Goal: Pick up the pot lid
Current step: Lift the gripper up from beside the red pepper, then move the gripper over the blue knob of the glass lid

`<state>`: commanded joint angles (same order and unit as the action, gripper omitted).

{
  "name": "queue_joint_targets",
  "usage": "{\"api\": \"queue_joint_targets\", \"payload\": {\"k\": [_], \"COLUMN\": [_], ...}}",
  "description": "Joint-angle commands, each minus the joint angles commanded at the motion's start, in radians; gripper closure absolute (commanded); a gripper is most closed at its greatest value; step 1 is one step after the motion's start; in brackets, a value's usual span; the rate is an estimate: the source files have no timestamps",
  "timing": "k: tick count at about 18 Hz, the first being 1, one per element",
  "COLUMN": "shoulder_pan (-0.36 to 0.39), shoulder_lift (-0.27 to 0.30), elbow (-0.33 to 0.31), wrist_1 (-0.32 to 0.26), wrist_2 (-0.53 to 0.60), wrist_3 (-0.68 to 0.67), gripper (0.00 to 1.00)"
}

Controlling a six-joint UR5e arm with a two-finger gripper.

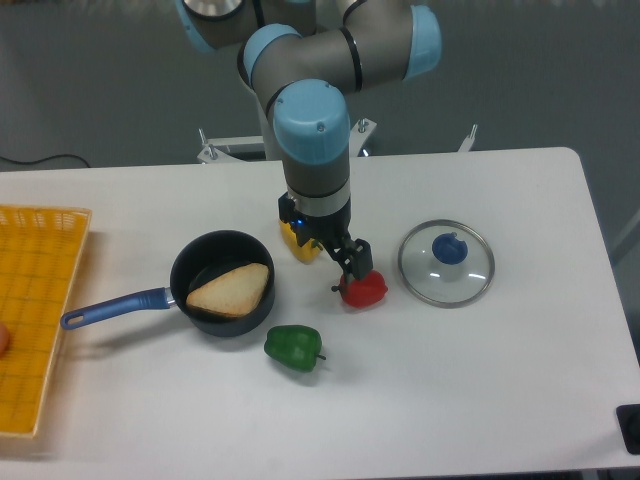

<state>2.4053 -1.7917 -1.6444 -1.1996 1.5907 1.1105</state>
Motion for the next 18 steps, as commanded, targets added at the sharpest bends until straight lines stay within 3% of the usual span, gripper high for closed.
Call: {"api": "queue_joint_targets", "payload": {"k": [13,18], "shoulder_pan": [0.071,0.142], "shoulder_lift": [0.011,0.017], "elbow": [0.002,-0.002], "wrist_1": [-0.018,-0.049], "wrist_2": [0.0,-0.002], "wrist_3": [0.158,0.256], "gripper": [0.01,0.01]}}
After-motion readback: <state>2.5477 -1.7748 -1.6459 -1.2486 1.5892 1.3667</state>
